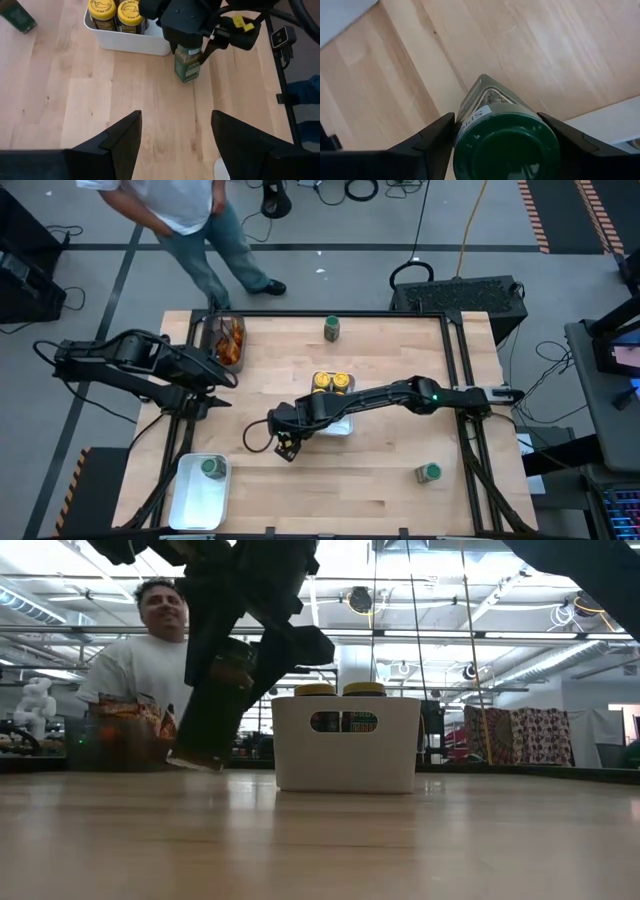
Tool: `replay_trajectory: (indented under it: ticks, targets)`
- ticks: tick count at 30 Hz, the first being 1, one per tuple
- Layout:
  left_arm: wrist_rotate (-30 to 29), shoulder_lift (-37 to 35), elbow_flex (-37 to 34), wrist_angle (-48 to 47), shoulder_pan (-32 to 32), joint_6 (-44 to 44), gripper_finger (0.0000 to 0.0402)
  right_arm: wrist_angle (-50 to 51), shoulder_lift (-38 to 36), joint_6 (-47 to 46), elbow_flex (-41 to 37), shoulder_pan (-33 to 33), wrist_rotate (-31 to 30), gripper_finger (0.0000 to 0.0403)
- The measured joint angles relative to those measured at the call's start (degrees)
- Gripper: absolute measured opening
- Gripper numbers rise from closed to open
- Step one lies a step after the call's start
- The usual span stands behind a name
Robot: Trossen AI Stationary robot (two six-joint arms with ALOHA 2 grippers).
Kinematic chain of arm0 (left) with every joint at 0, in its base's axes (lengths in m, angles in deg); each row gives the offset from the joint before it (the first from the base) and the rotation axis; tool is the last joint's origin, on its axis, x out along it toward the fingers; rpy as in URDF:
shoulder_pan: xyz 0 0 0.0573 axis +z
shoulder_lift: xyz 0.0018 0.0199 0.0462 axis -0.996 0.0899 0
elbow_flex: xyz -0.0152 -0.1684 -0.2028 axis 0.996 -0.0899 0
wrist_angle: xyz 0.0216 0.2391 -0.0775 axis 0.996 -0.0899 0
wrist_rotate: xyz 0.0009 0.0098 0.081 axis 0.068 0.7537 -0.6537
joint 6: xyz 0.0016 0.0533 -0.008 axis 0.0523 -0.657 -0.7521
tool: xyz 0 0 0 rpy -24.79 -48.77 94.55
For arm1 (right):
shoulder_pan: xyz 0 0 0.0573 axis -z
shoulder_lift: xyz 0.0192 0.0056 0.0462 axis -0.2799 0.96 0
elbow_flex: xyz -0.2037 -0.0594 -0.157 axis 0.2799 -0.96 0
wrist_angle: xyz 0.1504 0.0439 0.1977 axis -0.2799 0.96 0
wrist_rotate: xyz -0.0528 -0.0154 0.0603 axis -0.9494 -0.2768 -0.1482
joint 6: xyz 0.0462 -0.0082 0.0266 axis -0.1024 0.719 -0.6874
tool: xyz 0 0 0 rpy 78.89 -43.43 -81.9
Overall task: Sort spices by type
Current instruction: Put the middle green spice bottle into the bottom white bin
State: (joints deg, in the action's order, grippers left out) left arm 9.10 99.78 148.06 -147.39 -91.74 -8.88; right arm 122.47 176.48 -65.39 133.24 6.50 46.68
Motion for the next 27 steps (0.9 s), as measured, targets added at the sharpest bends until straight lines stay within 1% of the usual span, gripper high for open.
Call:
replay_trajectory:
  ticks: [6,9,14,17,20,24,27]
  targets:
    - [-0.29,0.27,0.00,0.28,0.00,0.00,0.0242,1.83,0.01,4.08,-0.01,0.47,2.32,0.0247]
    - [-1.64,0.26,0.00,0.63,0.00,-0.06,0.0242,1.74,0.00,5.46,-0.02,0.64,2.47,0.0247]
    - [-2.21,0.24,0.00,1.37,0.00,-0.08,0.0242,1.68,0.00,6.71,-0.02,0.70,2.70,0.0248]
    - [-2.21,0.27,0.00,1.86,0.00,-0.42,0.0242,1.08,0.00,7.86,-0.02,0.75,5.16,0.0248]
    - [-2.48,0.26,0.00,1.81,0.00,-0.50,0.0242,0.46,0.00,8.56,-0.02,0.77,5.65,0.0249]
    - [-2.78,0.24,0.00,1.74,0.00,-0.43,0.0242,-0.60,0.00,9.01,-0.02,0.89,5.78,0.0263]
    - [-2.78,0.27,0.00,1.70,0.00,-0.39,0.0242,-0.78,0.00,8.92,-0.02,1.19,7.11,0.0278]
